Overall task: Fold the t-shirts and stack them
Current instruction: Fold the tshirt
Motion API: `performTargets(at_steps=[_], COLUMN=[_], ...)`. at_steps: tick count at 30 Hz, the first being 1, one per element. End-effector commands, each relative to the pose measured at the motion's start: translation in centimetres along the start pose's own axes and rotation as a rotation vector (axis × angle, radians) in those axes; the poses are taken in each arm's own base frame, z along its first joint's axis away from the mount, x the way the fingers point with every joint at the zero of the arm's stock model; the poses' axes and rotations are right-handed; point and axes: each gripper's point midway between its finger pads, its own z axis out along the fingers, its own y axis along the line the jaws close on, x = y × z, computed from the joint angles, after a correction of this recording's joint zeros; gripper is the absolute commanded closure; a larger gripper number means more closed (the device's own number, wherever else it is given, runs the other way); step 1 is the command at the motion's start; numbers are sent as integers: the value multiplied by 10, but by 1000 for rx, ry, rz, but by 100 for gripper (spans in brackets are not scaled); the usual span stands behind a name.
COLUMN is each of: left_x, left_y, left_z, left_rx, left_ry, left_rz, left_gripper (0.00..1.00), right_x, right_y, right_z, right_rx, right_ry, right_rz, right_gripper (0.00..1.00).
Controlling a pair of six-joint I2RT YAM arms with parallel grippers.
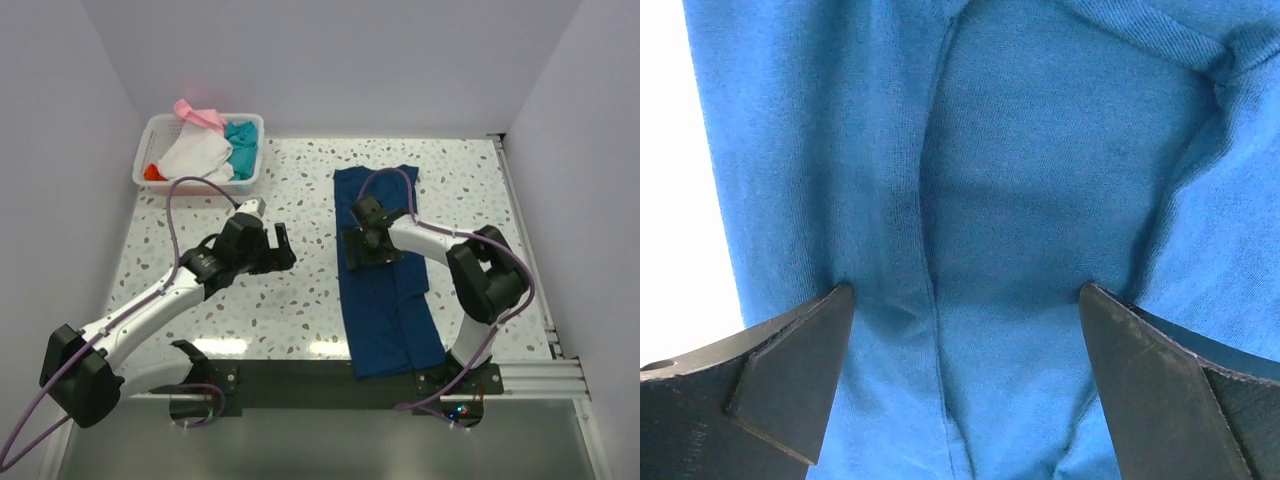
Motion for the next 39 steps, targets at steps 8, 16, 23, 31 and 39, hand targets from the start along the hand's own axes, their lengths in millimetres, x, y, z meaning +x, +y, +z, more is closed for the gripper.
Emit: performTargets(at_steps=[8,16,23,31,39], left_x=[-16,11,71,146,173], left_y=[2,0,-32,-69,-89], left_z=[-7,1,4,4,18], left_rx=[-29,2,115,192,185], left_ry=[-57,58,173,300,321], left_rz=[-17,-15,35,88,97], left_gripper=[0,0,0,0,8], right_x=[-49,-106,-110,-23,40], right_y=[39,64,62,-7,-82], right_z=[46,33,-55,-104,-105], right_rx=[-76,-137,-225,-101,80], right_ry=[-23,-84,-203,-238,-230], right_rz=[4,-7,63,193,342], right_gripper=[1,1,1,1,1])
